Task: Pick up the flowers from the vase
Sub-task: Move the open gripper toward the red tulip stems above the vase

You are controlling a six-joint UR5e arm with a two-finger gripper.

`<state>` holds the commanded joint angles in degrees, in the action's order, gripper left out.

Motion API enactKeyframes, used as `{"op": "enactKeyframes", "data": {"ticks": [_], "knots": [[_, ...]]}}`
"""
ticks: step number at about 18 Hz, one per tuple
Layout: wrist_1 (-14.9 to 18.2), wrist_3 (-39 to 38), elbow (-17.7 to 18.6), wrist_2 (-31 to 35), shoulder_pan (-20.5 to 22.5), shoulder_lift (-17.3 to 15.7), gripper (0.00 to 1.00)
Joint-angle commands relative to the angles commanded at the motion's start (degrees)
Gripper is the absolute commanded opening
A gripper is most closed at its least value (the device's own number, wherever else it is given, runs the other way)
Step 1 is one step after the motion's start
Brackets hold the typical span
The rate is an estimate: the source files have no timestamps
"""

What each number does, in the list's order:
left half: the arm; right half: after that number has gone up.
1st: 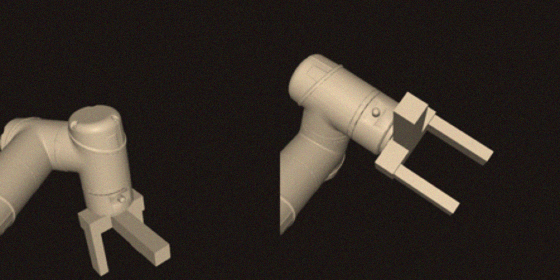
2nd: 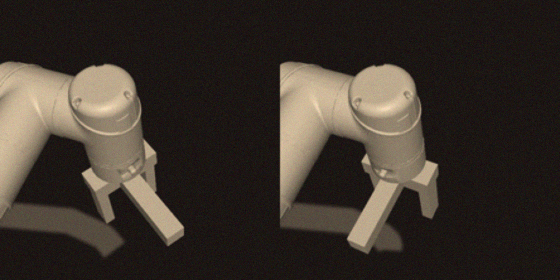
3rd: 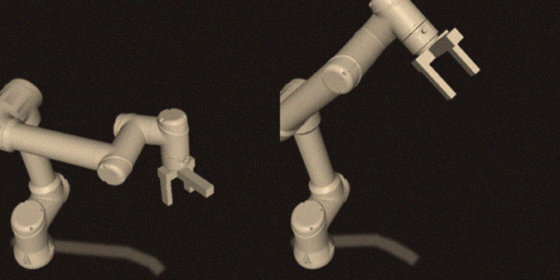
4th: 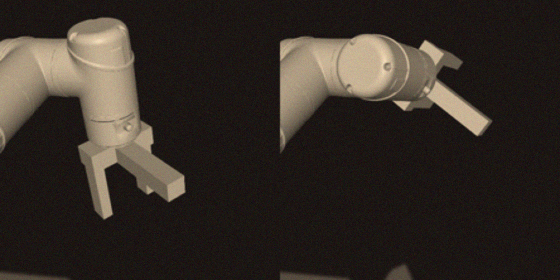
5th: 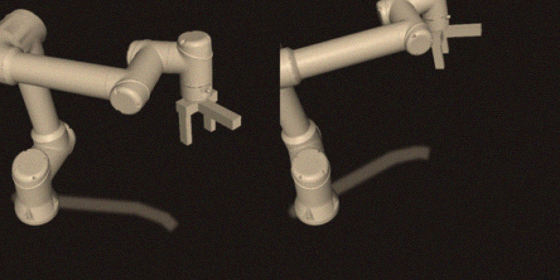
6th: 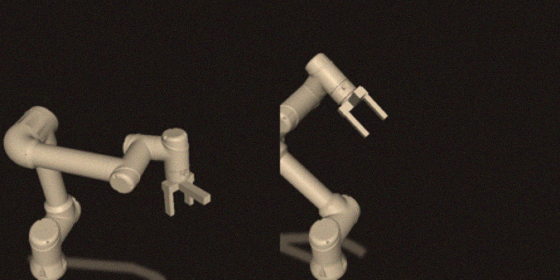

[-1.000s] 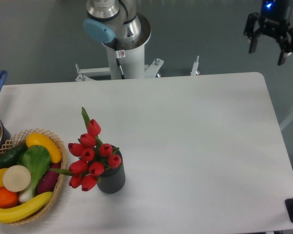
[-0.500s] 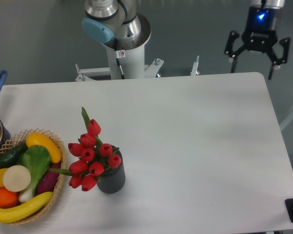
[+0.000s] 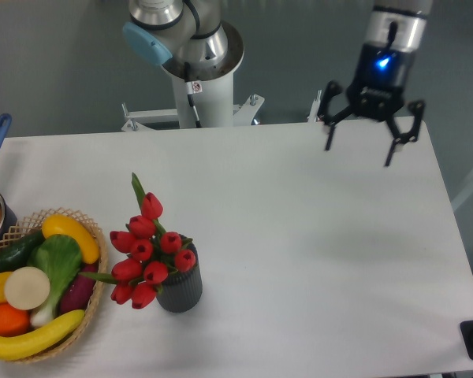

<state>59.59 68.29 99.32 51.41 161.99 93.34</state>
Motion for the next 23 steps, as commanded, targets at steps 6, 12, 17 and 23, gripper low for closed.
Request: {"op": "enactKeyframes", "data": {"ticks": [6,12,17,23], "knots": [[-0.7,-0.2,1.4,-0.2,-5.5,-0.4,1.00],[-2.9,0.2,5.7,-2.5,-8.7,-0.6,1.00],[-3.0,4.8,8.1,-2.7,-12.2,-0.7,1.00],[-3.2,6.8,9.8,-3.2,-15.2,-0.5,1.00]]}}
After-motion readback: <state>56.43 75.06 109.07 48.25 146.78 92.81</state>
